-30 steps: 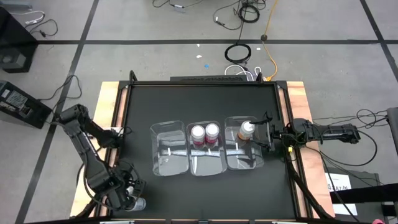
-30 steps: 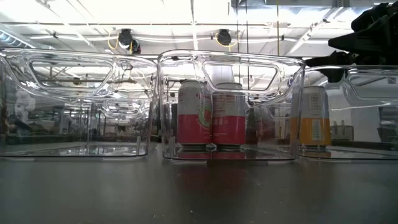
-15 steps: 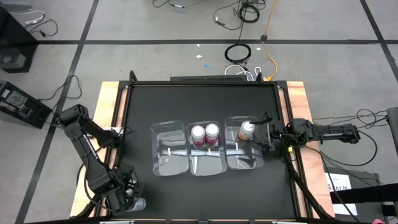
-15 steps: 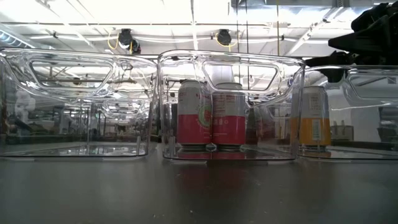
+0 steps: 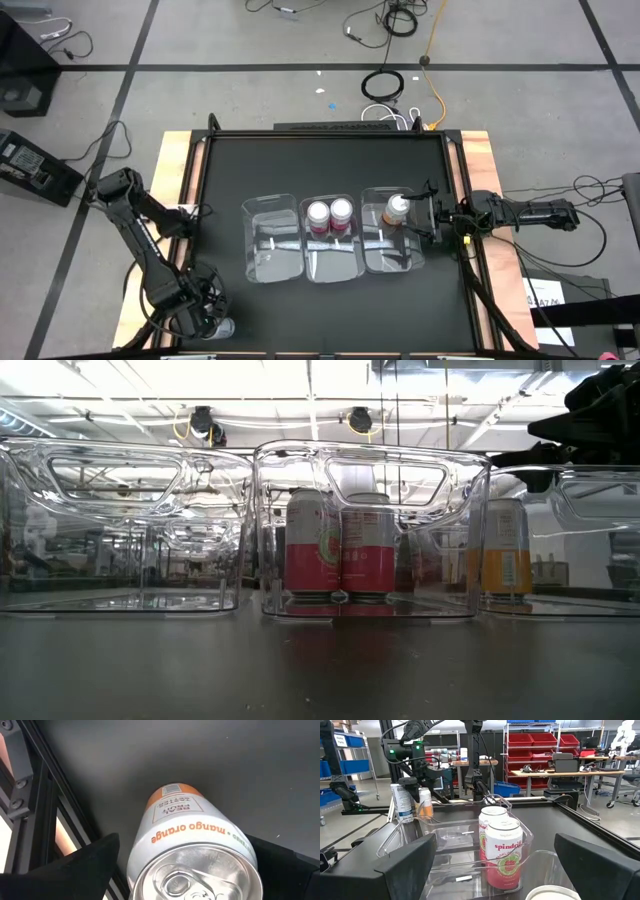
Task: Sort soda cans
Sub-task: Put the orange soda can into the right transparent bin, then put the right white soda can into the left transparent bin
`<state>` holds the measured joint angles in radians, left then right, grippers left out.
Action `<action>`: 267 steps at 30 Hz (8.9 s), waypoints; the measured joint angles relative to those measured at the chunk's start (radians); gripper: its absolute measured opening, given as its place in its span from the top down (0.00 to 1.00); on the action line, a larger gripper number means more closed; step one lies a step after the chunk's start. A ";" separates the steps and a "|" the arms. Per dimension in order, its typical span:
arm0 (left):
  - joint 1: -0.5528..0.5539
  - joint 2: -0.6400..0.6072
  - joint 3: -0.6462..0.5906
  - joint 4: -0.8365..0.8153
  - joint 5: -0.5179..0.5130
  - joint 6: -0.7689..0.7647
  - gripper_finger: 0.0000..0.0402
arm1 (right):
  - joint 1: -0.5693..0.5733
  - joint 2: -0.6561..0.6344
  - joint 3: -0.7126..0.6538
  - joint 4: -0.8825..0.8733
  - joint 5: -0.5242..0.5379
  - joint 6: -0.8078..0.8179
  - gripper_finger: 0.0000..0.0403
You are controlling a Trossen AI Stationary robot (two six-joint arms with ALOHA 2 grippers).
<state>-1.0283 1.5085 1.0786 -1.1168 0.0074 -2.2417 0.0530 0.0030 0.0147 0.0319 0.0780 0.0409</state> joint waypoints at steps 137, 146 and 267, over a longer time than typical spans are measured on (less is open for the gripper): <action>1.088 0.718 1.278 0.124 0.015 1.804 0.24 | 0.000 0.000 0.000 0.001 0.000 0.000 0.01; 1.065 0.718 1.278 0.059 0.015 1.804 0.24 | 0.000 0.000 0.000 0.001 0.000 0.000 0.01; 1.120 0.925 1.278 0.263 0.018 1.855 0.09 | 0.000 0.005 0.000 0.002 0.000 0.000 0.01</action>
<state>0.0914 2.4336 2.3562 -0.8536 0.0251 -0.3867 0.0532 0.0078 0.0147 0.0334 0.0780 0.0410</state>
